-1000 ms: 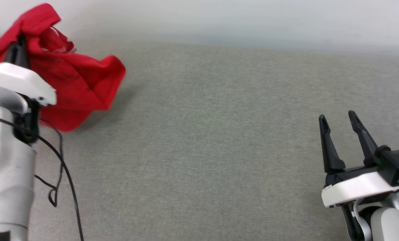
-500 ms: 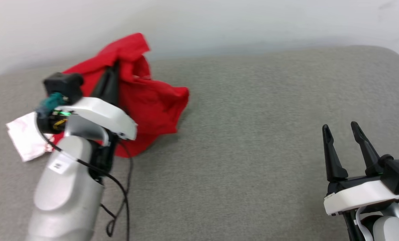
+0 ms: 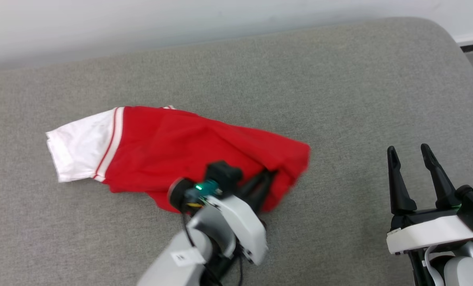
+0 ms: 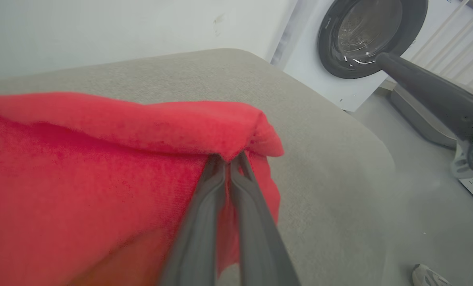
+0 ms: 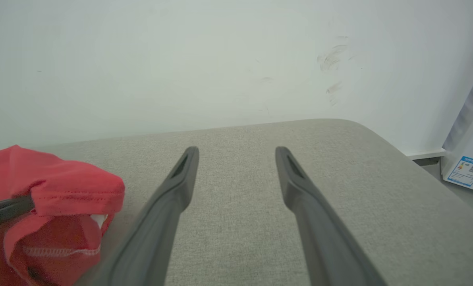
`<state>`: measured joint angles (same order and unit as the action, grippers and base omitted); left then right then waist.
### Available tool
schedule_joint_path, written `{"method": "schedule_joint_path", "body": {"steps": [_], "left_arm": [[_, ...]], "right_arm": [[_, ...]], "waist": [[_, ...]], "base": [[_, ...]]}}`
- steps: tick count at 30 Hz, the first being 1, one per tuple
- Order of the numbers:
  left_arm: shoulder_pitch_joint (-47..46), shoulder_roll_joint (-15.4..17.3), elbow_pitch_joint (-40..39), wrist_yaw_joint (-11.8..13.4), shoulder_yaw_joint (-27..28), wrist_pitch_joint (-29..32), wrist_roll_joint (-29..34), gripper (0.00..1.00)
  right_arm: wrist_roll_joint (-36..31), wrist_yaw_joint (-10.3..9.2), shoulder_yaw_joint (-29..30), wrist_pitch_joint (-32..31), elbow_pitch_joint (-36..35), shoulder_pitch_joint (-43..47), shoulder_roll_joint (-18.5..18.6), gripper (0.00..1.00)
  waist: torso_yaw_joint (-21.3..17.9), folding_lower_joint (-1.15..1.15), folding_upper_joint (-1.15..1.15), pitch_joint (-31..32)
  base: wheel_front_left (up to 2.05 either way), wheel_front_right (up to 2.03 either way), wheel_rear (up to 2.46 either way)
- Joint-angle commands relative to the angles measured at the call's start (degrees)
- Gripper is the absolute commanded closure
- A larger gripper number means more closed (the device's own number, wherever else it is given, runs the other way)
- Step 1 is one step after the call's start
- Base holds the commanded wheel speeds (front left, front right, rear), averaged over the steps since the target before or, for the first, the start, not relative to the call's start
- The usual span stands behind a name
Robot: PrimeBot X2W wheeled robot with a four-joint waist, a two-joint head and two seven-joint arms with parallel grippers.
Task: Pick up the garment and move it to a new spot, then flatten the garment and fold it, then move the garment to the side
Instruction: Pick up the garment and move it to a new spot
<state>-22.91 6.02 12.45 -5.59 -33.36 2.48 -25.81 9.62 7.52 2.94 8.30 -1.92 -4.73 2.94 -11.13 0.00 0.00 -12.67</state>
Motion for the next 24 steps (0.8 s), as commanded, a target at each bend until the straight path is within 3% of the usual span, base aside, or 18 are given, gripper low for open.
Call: {"method": "schedule_joint_path", "body": {"steps": [1, 12, 13, 14, 15, 19, 24], "left_arm": [[0.8, -0.2, -0.4, -0.4, -1.1, 0.3, 0.3, 1.00], [2.4, -1.3, 2.1, -2.0, -16.3, 1.5, -1.6, 1.00], [2.6, -1.3, 2.3, -1.9, -17.3, 1.6, -2.4, 0.95], [2.4, -1.0, 2.5, -1.9, -18.0, 1.4, -2.8, 0.55], [2.1, -0.9, 2.3, -1.9, -18.6, 0.6, -3.4, 0.00], [1.4, -0.5, 1.1, -1.8, -18.3, -3.8, -3.4, 0.00], [2.5, 0.1, -0.9, 0.5, -16.3, -9.7, -2.0, 0.00]], "right_arm": [[0.3, -0.05, 0.0, 0.3, 0.0, -0.8, -0.1, 0.00], [-0.5, -0.06, -0.3, 0.5, 1.1, -2.1, -0.1, 0.00], [-0.4, -0.06, -0.4, 0.4, 1.2, -1.9, -0.1, 0.00], [-0.6, -0.06, -0.3, 0.3, 1.3, -1.6, -0.1, 0.00], [-0.8, -0.06, -0.3, 0.1, 1.4, -1.3, -0.1, 0.00], [-1.5, -0.06, 0.2, -0.7, 1.5, 0.4, -0.1, 0.00], [-2.1, -0.06, 0.7, -2.2, 0.7, 2.7, -0.1, 0.00]], "waist": [[0.2, 0.00, 0.00, -1.1], [2.6, 0.00, 0.00, -1.3], [2.8, 0.00, 0.00, -0.8], [3.1, 0.00, 0.00, -0.1], [3.4, 0.00, 0.00, 0.7], [4.8, 0.00, 0.00, 4.1], [6.8, 0.00, 0.00, 8.1]], "base": [[0.00, 0.00, 0.00], [0.00, 0.00, 0.00], [0.00, 0.00, 0.00], [0.00, 0.00, 0.00], [0.00, 0.00, 0.00], [0.00, 0.00, 0.00], [0.00, 0.00, 0.00]]}}
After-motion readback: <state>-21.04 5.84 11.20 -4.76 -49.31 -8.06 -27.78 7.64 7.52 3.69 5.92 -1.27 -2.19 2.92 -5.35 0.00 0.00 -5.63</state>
